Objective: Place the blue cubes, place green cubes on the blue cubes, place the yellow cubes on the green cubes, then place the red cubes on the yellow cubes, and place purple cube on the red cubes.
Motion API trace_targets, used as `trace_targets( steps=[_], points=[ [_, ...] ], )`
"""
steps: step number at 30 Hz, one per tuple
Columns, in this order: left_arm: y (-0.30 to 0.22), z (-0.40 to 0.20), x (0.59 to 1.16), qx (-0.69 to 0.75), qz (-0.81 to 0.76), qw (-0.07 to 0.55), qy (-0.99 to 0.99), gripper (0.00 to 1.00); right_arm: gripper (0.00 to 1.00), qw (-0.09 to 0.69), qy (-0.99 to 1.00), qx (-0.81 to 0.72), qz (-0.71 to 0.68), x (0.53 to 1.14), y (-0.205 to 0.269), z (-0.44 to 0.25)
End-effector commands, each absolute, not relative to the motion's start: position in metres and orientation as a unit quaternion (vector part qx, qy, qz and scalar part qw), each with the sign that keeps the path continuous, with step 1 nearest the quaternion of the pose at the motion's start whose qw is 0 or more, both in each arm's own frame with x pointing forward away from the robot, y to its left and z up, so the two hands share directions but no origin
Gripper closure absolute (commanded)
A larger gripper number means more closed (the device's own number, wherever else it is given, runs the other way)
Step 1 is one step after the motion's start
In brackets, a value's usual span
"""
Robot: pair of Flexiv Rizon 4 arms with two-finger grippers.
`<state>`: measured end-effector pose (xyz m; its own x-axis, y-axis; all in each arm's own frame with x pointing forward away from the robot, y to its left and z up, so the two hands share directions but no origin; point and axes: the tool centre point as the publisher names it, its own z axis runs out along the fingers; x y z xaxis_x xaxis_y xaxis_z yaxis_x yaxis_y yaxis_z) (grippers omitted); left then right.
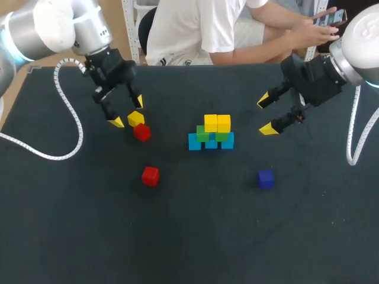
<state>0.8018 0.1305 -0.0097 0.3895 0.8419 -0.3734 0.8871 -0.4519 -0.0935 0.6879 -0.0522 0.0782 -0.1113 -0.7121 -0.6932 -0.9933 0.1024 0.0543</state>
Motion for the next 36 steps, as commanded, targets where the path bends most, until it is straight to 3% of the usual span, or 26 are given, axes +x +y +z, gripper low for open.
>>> trace_targets(
  steps=[1, 3, 5, 7, 22, 23, 24, 36],
  points=[
    [0.126, -0.012, 0.815, 0.834, -0.194, 0.05, 0.515, 0.14, 0.0, 0.262, 0.695, -0.613, 0.269, 0.687, -0.052, 0.078],
    [0.126, -0.012, 0.816, 0.834, -0.193, 0.05, 0.514, 0.59, 0.0, 0.262, 0.695, -0.613, 0.269, 0.687, -0.052, 0.078],
    [0.126, -0.012, 0.817, 0.833, -0.193, 0.05, 0.516, 0.75, 0.0, 0.262, 0.695, -0.613, 0.269, 0.687, -0.052, 0.078],
    [0.126, -0.012, 0.817, 0.833, -0.193, 0.05, 0.517, 1.0, 0.0, 0.262, 0.695, -0.613, 0.269, 0.687, -0.052, 0.078],
    [0.14, -0.007, 0.802, 0.832, -0.194, 0.061, 0.517, 1.0, 0.0, 0.262, 0.695, -0.613, 0.269, 0.687, -0.052, 0.078],
    [0.14, -0.006, 0.802, 0.831, -0.196, 0.059, 0.516, 0.31, 0.0, 0.262, 0.695, -0.613, 0.269, 0.687, -0.052, 0.078],
    [0.141, -0.005, 0.801, 0.832, -0.196, 0.055, 0.517, 0.0, 0.0, 0.262, 0.695, -0.613, 0.269, 0.687, -0.052, 0.078],
    [0.118, 0.004, 0.805, 0.861, -0.178, 0.032, 0.475, 0.0, 0.0, 0.262, 0.695, -0.613, 0.269, 0.687, -0.052, 0.078]
  ],
)
